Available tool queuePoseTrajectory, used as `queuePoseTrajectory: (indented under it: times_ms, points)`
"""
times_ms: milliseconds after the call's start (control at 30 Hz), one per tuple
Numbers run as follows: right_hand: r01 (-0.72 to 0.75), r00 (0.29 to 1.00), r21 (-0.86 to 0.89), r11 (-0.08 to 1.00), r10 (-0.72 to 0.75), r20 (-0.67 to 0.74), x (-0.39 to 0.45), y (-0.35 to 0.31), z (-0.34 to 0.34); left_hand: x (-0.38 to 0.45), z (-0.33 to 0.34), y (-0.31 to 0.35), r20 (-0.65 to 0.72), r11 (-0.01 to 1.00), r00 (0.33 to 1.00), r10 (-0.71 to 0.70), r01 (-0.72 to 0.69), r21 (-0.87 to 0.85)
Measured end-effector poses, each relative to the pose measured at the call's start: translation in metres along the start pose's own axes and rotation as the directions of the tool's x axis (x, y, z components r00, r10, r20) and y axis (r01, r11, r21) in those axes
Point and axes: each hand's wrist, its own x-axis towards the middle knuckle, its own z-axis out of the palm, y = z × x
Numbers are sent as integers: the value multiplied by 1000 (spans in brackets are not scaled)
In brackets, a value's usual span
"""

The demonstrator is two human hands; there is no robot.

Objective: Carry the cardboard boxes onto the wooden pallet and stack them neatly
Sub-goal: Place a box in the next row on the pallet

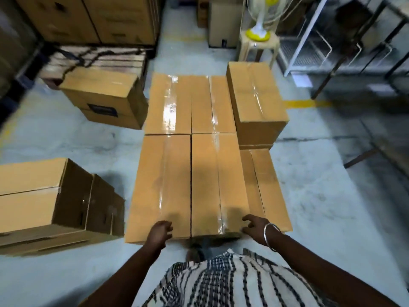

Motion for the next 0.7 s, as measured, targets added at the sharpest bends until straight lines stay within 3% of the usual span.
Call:
queuePoseTrajectory:
  times_ms: [133,300,533,700]
  points:
    - [92,995,-64,994,-90,34,-13,-7,-2,-26,-8,-19,-76,998,995,63,-64,-7]
    - [237,969,-186,954,-218,113,-34,-10,10,-82,-11,-76,-196,987,980,5,-36,-155]
    - [436,890,-314,844,-352,288,-69,-39,69,-168,-34,-179,-371,942,922,-112,-21,-336]
    - [581,785,-287,761,-433,442,-99,-82,136,-208,-86,-255,-467,862,862,-199,-73,-502]
